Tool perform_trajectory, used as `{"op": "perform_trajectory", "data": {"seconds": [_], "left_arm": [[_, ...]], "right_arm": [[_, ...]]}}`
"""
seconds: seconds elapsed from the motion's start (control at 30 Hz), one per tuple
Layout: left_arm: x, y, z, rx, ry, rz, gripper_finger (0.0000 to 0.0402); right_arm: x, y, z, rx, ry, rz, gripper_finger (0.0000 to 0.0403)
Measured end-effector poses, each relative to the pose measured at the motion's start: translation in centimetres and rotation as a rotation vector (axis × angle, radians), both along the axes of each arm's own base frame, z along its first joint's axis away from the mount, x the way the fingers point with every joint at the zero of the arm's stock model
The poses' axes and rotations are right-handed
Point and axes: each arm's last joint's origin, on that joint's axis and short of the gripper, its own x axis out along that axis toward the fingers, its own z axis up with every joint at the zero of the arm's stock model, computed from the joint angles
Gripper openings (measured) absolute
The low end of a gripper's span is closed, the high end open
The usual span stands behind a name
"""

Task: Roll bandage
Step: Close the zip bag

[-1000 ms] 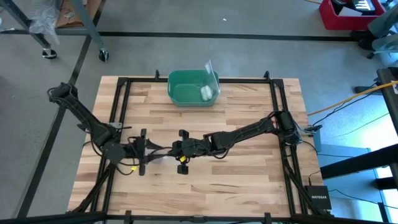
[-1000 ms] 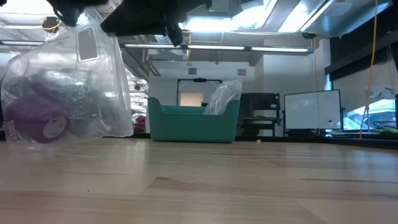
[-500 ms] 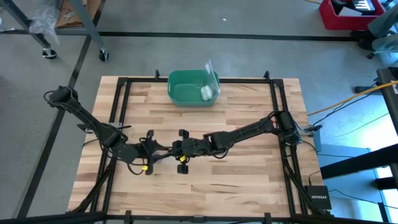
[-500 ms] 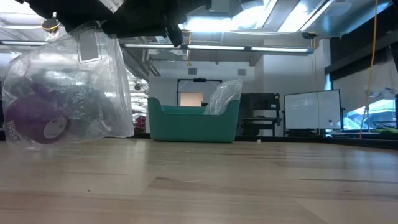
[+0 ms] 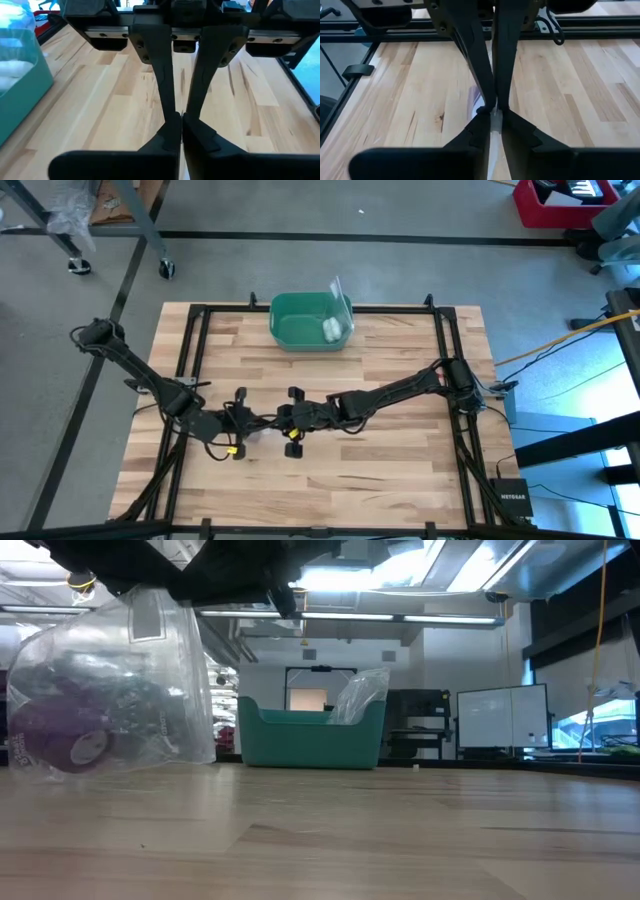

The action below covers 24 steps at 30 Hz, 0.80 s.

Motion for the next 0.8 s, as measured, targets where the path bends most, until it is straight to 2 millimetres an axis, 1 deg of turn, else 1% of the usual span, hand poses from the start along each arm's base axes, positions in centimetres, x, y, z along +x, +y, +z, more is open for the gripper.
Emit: {"op": "perform_trajectory", "data": {"seconds": [0.17,0.27,0.33,0.37,0.43,0.5,0.53,0.57,0.67,0.8], "left_arm": [[0.0,0.2,-0.1,0.033,0.006,0.019,0.0001],[-0.1,0.3,-0.3,0.059,0.019,0.033,0.0],[-0.1,0.3,-0.5,0.073,0.03,0.041,0.0],[-0.1,0.4,-0.5,0.08,0.032,0.052,0.0],[-0.1,0.6,-0.1,0.088,0.0,0.107,0.0001],[-0.2,0.7,0.0,0.092,-0.004,0.126,0.0001],[-0.3,0.8,0.0,0.091,-0.002,0.122,0.0001],[-0.3,0.7,0.0,0.087,-0.003,0.114,0.0001],[-0.5,0.8,0.4,0.067,-0.018,0.106,0.0001],[-0.5,0.7,0.2,0.011,0.008,0.064,0.0001]], "right_arm": [[0.2,0.0,-0.5,0.008,0.004,-0.015,0.0053],[0.6,0.1,-1.6,0.006,0.018,-0.022,0.0038],[0.9,0.2,-2.6,0.012,0.03,-0.03,0.0022],[0.9,0.3,-3.2,0.016,0.039,-0.034,0.002],[0.7,0.6,-4.9,0.016,0.101,-0.014,0.002],[0.5,0.8,-6.9,0.039,0.172,0.0,0.0023],[0.4,0.9,-7.5,0.055,0.193,0.006,0.0027],[0.3,0.9,-7.7,0.068,0.198,0.007,0.0031],[0.3,0.9,-7.4,0.075,0.173,-0.01,0.0032],[0.1,0.9,-7.2,0.054,0.178,-0.004,0.0025]]}}
